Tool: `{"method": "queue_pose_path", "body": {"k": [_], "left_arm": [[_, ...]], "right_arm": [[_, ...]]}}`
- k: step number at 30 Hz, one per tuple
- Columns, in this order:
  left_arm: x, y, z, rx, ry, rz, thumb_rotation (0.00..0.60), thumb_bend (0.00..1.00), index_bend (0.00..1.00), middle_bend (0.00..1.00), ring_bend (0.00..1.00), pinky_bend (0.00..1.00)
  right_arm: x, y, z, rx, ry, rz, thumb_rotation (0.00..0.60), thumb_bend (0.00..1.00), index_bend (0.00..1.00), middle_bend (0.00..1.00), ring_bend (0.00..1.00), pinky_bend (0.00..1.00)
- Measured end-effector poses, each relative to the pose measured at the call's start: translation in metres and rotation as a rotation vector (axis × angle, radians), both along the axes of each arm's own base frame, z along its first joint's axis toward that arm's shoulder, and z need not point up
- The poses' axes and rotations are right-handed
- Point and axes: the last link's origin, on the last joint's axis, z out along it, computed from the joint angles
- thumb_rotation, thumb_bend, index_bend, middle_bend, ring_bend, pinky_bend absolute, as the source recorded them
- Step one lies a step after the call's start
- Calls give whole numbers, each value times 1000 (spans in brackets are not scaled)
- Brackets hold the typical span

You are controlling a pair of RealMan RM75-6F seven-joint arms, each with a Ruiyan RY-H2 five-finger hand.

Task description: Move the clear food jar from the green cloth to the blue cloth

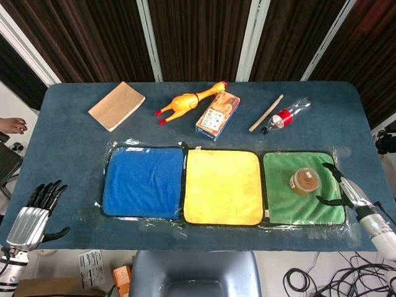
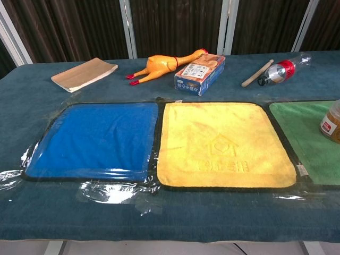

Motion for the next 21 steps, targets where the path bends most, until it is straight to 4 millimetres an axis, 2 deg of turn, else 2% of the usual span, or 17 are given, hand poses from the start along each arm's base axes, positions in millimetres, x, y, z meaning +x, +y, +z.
{"method": "queue_pose_path", "body": {"k": [12, 21], "left_arm": [[0, 0, 2, 7, -7, -4, 600, 2, 27, 0, 0, 32], [0, -2, 3, 10, -7, 2, 600, 2, 27, 0, 0, 32]], "right_arm": [[4, -3, -9, 19, -7, -5, 600, 204, 0, 0, 0, 98], [14, -7, -21, 51, -62, 3, 600, 204, 0, 0, 0, 98]]}}
